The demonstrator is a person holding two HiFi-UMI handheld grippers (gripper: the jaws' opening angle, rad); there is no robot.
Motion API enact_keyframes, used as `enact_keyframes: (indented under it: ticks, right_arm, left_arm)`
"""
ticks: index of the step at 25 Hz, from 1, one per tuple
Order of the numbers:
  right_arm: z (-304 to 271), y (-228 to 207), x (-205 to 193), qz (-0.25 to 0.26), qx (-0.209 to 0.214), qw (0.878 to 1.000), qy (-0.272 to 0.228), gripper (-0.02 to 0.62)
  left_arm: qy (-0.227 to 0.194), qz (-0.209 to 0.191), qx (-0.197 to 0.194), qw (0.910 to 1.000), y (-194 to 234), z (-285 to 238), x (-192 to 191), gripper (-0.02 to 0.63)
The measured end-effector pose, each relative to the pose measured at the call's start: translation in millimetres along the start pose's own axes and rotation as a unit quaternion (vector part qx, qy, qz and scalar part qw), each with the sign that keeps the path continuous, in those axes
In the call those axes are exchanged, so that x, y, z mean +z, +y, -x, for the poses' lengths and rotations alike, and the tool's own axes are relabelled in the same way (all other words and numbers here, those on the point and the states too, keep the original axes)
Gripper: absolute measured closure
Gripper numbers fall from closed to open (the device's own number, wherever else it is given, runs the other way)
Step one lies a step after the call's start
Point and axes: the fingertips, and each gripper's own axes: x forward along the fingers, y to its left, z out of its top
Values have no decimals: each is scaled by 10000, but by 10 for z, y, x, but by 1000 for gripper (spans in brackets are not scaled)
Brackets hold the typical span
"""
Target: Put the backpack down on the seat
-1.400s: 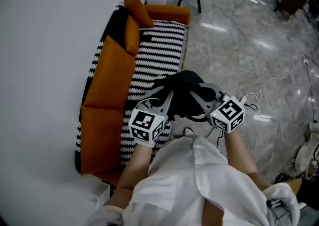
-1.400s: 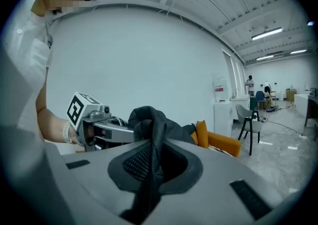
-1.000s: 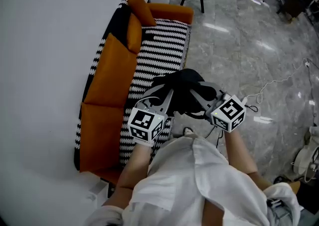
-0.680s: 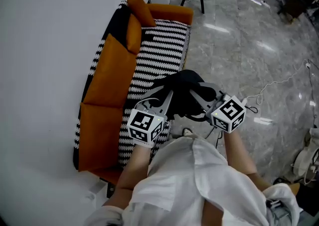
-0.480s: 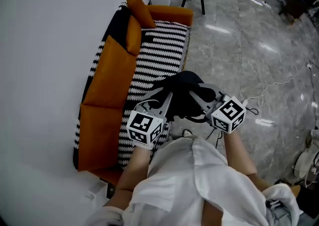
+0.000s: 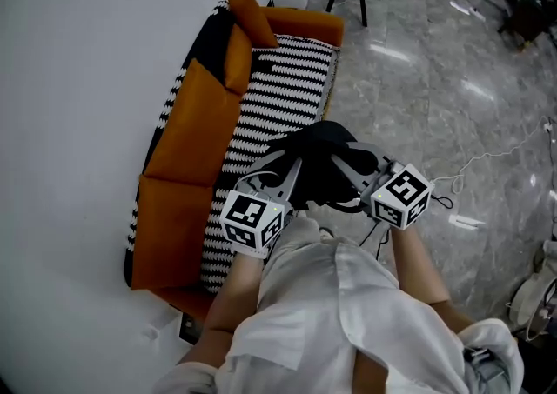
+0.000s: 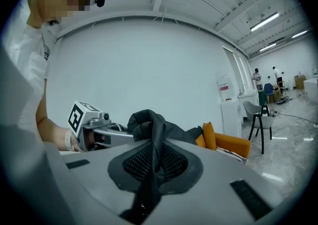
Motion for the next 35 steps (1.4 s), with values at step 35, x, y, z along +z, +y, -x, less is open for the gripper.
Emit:
enact_keyframes:
  ticks: [35]
  right_arm:
    - [-2589,-1396,850,137,1914,9798,559,557]
  left_arm:
    - [-490,980,1214,9865,2582,-862,672,549]
